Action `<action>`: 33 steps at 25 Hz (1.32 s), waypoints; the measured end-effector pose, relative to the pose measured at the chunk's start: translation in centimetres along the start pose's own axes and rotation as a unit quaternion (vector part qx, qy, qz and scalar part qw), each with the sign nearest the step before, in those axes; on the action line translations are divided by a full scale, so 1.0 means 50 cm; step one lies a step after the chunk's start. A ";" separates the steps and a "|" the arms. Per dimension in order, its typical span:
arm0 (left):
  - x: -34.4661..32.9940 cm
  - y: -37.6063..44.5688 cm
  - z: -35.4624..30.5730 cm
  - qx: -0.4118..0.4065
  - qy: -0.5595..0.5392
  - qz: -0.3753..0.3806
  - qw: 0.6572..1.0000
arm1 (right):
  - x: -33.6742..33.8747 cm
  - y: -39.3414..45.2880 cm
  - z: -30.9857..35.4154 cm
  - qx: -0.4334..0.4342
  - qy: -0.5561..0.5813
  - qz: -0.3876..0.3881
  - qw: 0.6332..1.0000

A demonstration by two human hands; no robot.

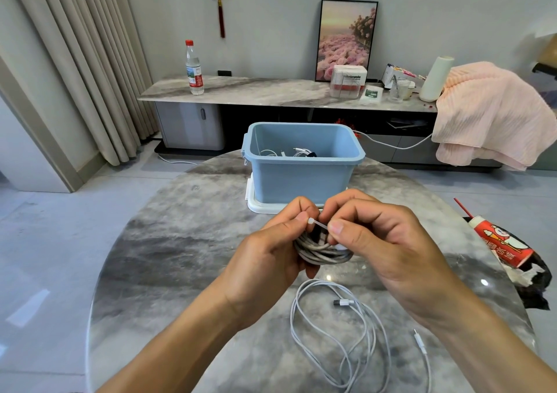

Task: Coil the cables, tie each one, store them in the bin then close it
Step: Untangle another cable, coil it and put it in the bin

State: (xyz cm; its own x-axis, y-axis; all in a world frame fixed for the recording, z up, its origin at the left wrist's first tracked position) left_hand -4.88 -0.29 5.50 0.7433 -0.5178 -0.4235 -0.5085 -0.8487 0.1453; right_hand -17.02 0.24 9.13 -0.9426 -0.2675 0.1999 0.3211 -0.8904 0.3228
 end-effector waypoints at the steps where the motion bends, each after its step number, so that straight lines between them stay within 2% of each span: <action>1: 0.000 0.000 0.000 0.001 -0.006 0.001 1.000 | 0.001 -0.001 0.000 0.001 -0.002 -0.005 1.000; 12: 0.001 0.001 0.000 0.001 0.004 -0.002 1.000 | 0.004 -0.002 -0.007 0.004 -0.017 -0.022 1.000; 22: -0.006 0.000 -0.006 -0.009 0.083 -0.003 0.997 | 0.005 -0.004 -0.013 0.005 -0.027 -0.034 0.999; 28: 0.007 0.003 -0.010 -0.006 0.130 -0.023 0.991 | -0.002 -0.006 -0.007 0.010 -0.017 -0.066 0.998; 33: 0.013 0.003 -0.009 0.000 0.240 -0.028 0.970 | -0.002 -0.005 -0.002 -0.010 -0.026 -0.039 0.999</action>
State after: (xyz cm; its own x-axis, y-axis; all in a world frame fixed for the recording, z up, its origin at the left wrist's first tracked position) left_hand -4.29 -0.82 5.64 0.8867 -0.4610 0.0342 -0.4612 -0.8772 0.1338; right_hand -17.03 0.44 8.92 -0.9587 -0.1775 0.2221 0.2437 -0.9155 0.3202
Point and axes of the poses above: each hand's wrist, its own y-axis towards the middle knuckle, its own x-axis out of the back of the hand, z = x × y, the point moved 6 cm from there along y, towards the middle knuckle, and after that the axes turned 2 degrees about z, right-handed, at the moved point
